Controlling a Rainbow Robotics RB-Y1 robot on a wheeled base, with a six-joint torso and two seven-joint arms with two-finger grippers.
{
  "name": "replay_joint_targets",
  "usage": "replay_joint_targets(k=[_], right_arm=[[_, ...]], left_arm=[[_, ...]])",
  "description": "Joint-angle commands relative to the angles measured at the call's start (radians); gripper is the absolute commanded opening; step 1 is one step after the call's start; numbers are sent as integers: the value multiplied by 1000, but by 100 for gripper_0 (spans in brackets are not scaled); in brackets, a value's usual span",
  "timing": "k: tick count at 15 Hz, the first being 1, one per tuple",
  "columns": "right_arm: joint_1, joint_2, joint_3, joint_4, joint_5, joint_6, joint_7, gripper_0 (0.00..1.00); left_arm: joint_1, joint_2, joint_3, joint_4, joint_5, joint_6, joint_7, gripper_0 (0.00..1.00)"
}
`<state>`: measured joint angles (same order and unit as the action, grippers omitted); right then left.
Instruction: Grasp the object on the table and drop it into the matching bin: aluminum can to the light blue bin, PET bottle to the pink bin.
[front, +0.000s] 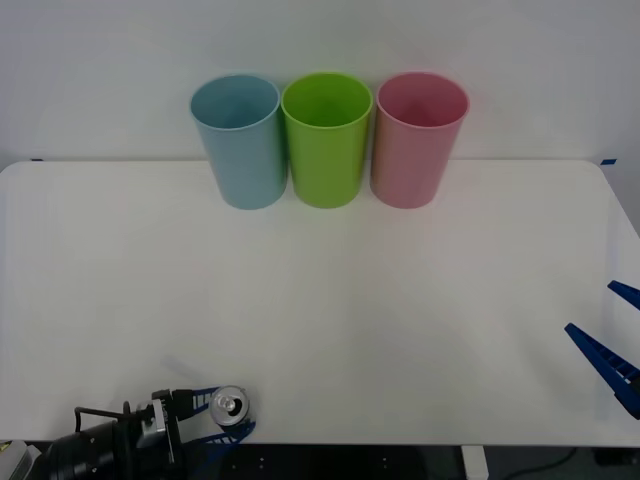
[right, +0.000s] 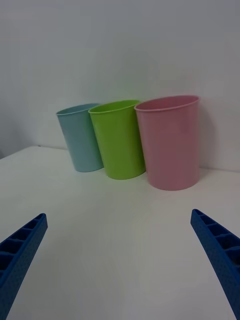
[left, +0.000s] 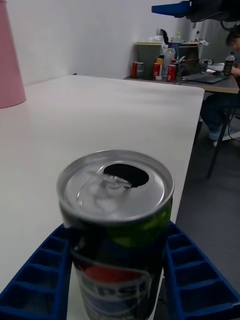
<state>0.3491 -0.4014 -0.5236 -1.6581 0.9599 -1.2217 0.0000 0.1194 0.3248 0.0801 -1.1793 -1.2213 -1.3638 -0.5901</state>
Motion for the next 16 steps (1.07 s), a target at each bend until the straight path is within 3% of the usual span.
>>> replay_joint_targets(k=[1,9,16], right_arm=[[0,0,0,0,0,0,0,100],[0,0,0,0,0,0,0,100],[0,0,0,0,0,0,0,100]], left_arm=[[0,0,1,0,8,2,4,0],[-17,0,1,0,105,17,18,0],[-75,-1,-20,-46,200,224,38,0]])
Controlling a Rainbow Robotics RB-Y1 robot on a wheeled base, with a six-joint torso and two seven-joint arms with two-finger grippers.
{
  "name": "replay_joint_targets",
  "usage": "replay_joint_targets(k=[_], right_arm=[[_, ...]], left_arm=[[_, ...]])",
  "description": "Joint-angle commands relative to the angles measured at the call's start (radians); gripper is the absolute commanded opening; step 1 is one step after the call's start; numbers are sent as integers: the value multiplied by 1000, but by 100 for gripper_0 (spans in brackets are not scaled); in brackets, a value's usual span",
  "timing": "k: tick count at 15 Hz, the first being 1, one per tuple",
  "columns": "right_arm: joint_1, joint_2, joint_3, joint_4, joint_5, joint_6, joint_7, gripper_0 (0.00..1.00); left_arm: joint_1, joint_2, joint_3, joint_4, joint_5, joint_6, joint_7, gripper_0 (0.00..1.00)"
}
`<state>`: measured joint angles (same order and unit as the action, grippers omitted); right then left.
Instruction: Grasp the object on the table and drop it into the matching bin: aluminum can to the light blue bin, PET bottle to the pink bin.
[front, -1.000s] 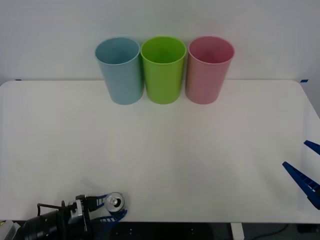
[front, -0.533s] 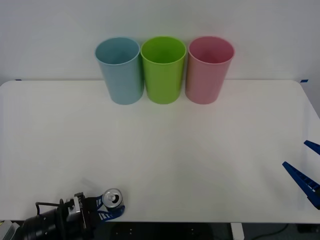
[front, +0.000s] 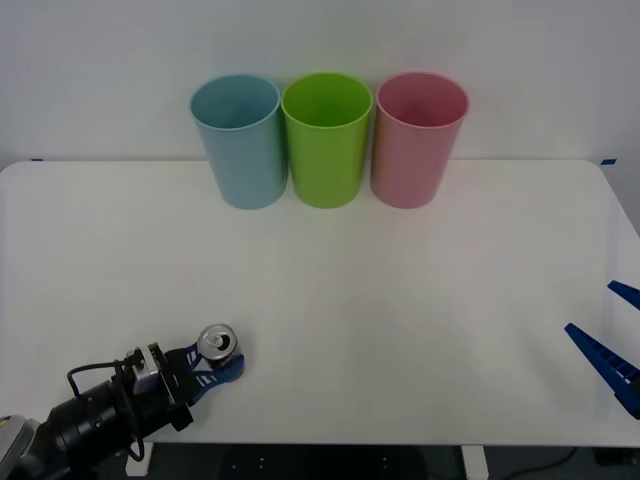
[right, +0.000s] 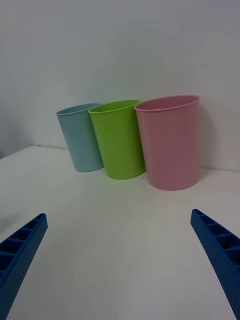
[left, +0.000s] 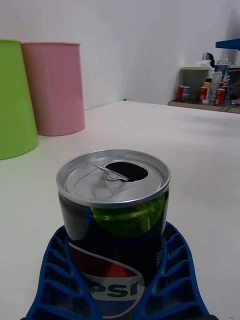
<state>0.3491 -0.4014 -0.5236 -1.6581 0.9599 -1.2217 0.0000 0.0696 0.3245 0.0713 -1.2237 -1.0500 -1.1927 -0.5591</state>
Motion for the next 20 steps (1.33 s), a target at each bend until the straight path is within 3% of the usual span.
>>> replay_joint_targets(k=[1,6,13,16,20], right_arm=[[0,0,0,0,0,0,0,100],[0,0,0,0,0,0,0,100],[0,0,0,0,0,0,0,100],[0,0,0,0,0,0,0,100],[0,0,0,0,0,0,0,100]], left_arm=[[-42,-1,-21,0,38,79,11,0],[-157,-15,-71,0,97,249,77,0],[-274,-15,-7,-5,139,320,203,0],[-301,-13,24,-71,84,389,340,0],[-352,-10,71,-94,33,401,495,0]])
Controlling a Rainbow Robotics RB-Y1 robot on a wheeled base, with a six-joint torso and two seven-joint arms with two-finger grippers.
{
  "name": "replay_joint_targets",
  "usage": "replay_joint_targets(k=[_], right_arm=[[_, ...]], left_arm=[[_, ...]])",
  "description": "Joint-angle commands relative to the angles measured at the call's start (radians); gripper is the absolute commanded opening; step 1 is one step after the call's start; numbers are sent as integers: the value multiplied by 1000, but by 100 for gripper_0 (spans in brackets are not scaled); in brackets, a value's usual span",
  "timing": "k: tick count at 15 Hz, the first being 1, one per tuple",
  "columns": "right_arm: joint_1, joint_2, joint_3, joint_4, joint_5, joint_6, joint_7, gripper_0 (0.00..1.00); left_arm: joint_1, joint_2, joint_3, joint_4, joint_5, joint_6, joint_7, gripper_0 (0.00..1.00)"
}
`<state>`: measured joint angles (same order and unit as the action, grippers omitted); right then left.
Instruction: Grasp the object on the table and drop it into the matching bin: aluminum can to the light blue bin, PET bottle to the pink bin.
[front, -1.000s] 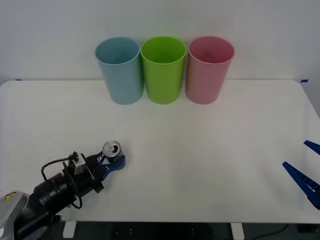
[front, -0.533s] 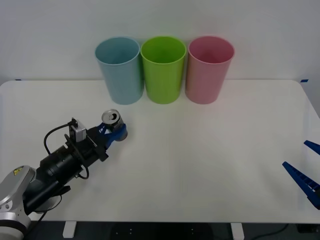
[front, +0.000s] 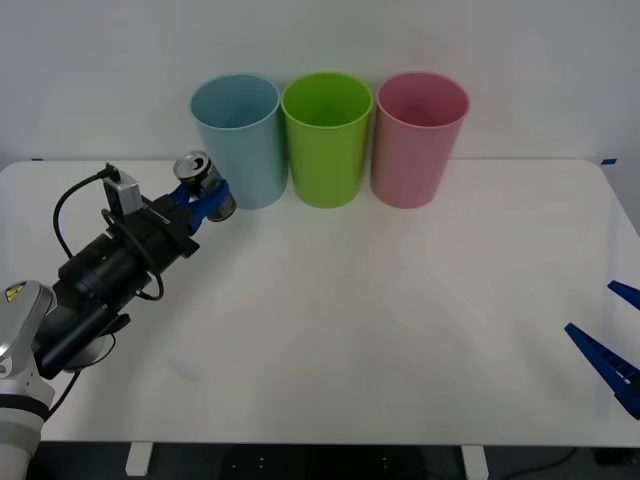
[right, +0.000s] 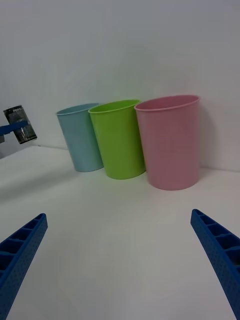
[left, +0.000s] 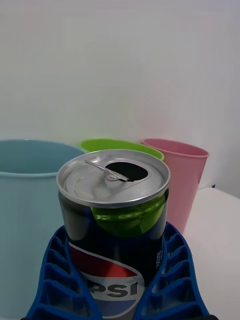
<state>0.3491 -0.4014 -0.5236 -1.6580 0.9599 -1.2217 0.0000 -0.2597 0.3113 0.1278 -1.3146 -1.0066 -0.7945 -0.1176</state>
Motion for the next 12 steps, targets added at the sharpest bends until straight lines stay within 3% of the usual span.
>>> replay_joint_targets(k=[1,12], right_arm=[[0,0,0,0,0,0,0,100],[0,0,0,0,0,0,0,100]], left_arm=[[-39,9,19,-2,-12,8,81,0],[-133,57,27,-43,14,176,190,1]])
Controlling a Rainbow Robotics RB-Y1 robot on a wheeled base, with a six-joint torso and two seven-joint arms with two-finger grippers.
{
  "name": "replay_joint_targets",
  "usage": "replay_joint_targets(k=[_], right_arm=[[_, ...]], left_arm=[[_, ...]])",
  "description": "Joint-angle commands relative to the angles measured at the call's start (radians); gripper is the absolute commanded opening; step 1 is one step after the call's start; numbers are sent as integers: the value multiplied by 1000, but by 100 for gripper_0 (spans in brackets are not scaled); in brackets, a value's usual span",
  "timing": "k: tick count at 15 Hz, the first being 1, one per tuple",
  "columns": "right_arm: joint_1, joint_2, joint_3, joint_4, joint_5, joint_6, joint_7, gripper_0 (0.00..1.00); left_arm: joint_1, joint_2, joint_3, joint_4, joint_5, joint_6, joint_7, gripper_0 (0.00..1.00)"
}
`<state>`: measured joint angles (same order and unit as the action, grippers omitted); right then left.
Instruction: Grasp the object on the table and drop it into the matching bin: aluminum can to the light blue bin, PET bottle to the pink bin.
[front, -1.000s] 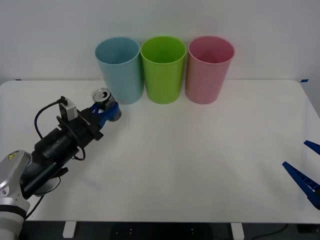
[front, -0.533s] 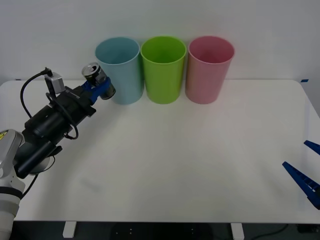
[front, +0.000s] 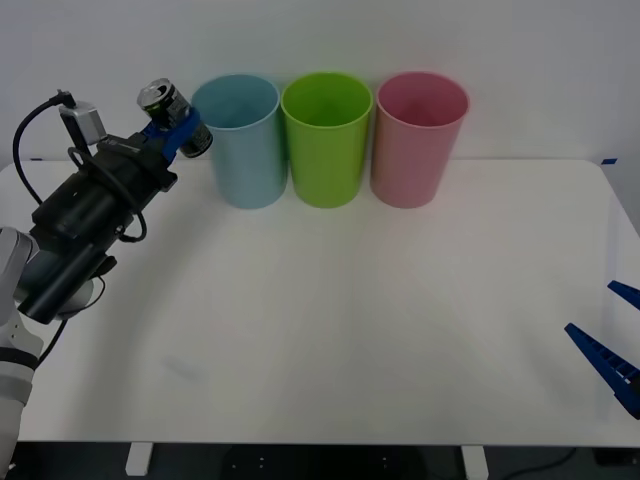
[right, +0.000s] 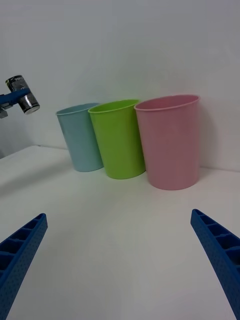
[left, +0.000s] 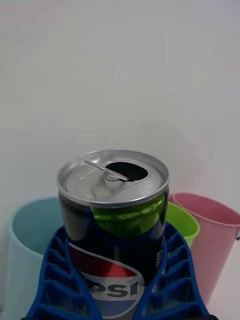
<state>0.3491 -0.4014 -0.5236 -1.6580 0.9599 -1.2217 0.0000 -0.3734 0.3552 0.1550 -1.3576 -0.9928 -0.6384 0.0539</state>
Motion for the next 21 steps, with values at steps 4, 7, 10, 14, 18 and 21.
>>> replay_joint_targets(k=[4,7,10,14,18,21], right_arm=[[0,0,0,0,0,0,0,100],[0,0,0,0,0,0,0,100],[0,0,0,0,0,0,0,100],[0,0,0,0,0,0,0,100],[0,0,0,0,0,0,0,100],[0,0,0,0,0,0,0,100]], left_arm=[[-82,28,0,-2,-63,75,142,2],[-131,28,0,2,-172,112,225,2],[-177,28,-25,8,-260,204,265,2],[-259,28,-95,90,-299,312,261,2],[-355,28,-163,204,-310,388,248,2],[-429,27,-224,291,-307,451,234,3]])
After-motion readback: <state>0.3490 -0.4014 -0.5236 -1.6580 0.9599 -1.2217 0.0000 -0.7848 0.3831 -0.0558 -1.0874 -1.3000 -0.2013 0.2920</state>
